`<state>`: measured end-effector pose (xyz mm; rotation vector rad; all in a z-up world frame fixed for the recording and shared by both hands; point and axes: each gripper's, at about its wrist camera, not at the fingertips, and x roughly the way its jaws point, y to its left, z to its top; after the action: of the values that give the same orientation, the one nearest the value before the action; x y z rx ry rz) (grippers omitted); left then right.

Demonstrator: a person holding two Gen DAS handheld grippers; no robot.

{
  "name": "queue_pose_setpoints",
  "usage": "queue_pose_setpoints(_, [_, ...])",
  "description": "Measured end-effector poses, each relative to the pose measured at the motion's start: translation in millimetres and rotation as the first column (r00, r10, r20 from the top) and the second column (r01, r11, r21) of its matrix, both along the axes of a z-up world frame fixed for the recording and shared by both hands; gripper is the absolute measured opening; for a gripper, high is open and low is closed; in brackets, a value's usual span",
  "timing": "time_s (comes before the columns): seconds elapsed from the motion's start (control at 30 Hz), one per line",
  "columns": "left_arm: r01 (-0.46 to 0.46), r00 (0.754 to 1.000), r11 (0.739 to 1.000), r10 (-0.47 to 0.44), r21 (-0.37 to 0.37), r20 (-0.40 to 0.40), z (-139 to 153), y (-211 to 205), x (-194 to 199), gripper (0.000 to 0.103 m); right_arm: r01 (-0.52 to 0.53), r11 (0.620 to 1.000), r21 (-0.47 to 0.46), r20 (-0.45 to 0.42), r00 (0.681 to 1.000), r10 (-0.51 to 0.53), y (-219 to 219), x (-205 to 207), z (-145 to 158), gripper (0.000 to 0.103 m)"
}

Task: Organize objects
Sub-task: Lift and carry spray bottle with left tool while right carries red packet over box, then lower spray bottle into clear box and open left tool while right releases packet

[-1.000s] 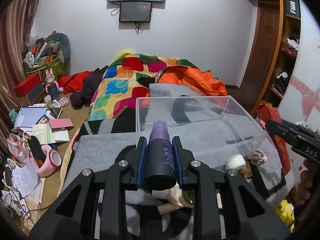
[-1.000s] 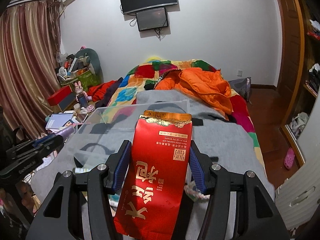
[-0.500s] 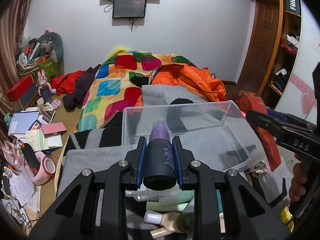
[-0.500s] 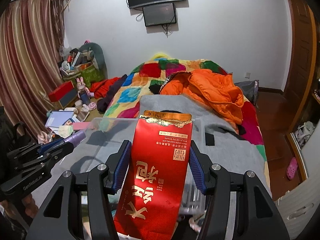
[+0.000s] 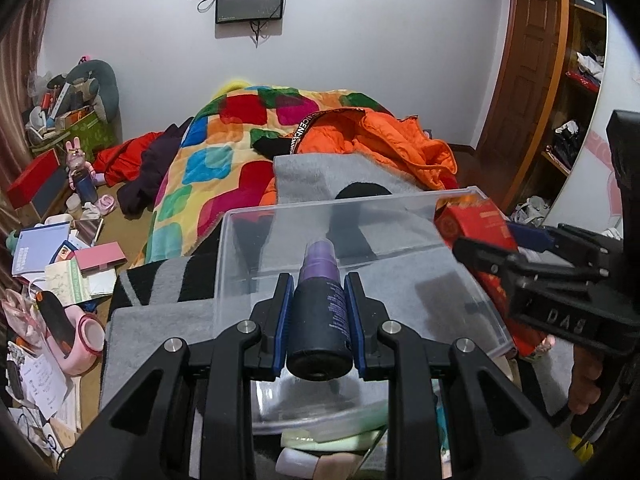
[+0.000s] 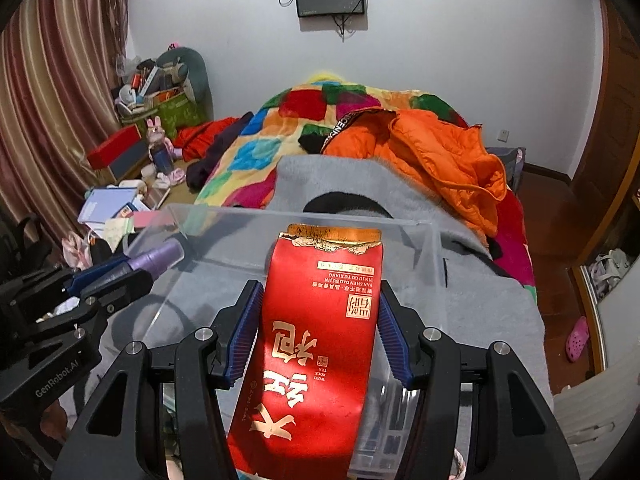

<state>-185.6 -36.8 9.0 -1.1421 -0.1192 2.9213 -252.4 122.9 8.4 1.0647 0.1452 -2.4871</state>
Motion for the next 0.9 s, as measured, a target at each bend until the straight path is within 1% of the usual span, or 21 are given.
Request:
queue_pose_setpoints(0.17, [0.005, 1.0, 1.0, -0.005, 0.001, 0.03, -7, 4, -11, 0.025, -0.017, 0.999, 0.03, 0.031, 0.999, 0.016, -7, -3, -9, 0.052])
queue_pose_setpoints(0.37, [0.021, 0.998, 0.999, -0.019, -0.029, 0.06, -17, 11, -15, 0.025, -0.033, 0.997, 0.07, 0.055, 0.998, 0.03, -12, -3, -18, 0.051])
queue_pose_setpoints(0.47, [0.022, 0.998, 0.999, -0.02, -0.03, 0.067, -19, 11, -16, 0.025, -0.035, 0.996, 0.079, 0.064, 0.998, 0.03, -14, -3, -21, 0.051])
queue_pose_setpoints(0.53, [0.023, 0.998, 0.999, -0.021, -0.027, 0.064, -19, 10, -15, 0.025, -0.037, 0.995, 0.091, 0.061, 0.998, 0.031, -15, -2, -22, 0.051])
queue_pose_setpoints(0.7, [0.033, 0.998, 0.999, -0.032, -0.033, 0.047, -14, 12, -9, 0.025, -0.044, 0.989, 0.142, 0.025, 0.999, 0.041, -21, 6, -21, 0.051])
queue_pose_setpoints(0.9, [0.037, 0.999, 0.999, -0.036, -0.027, 0.026, -3, 12, 2, 0.027, -0.046, 0.99, 0.135, 0.006, 0.999, 0.046, -20, 15, -14, 0.052])
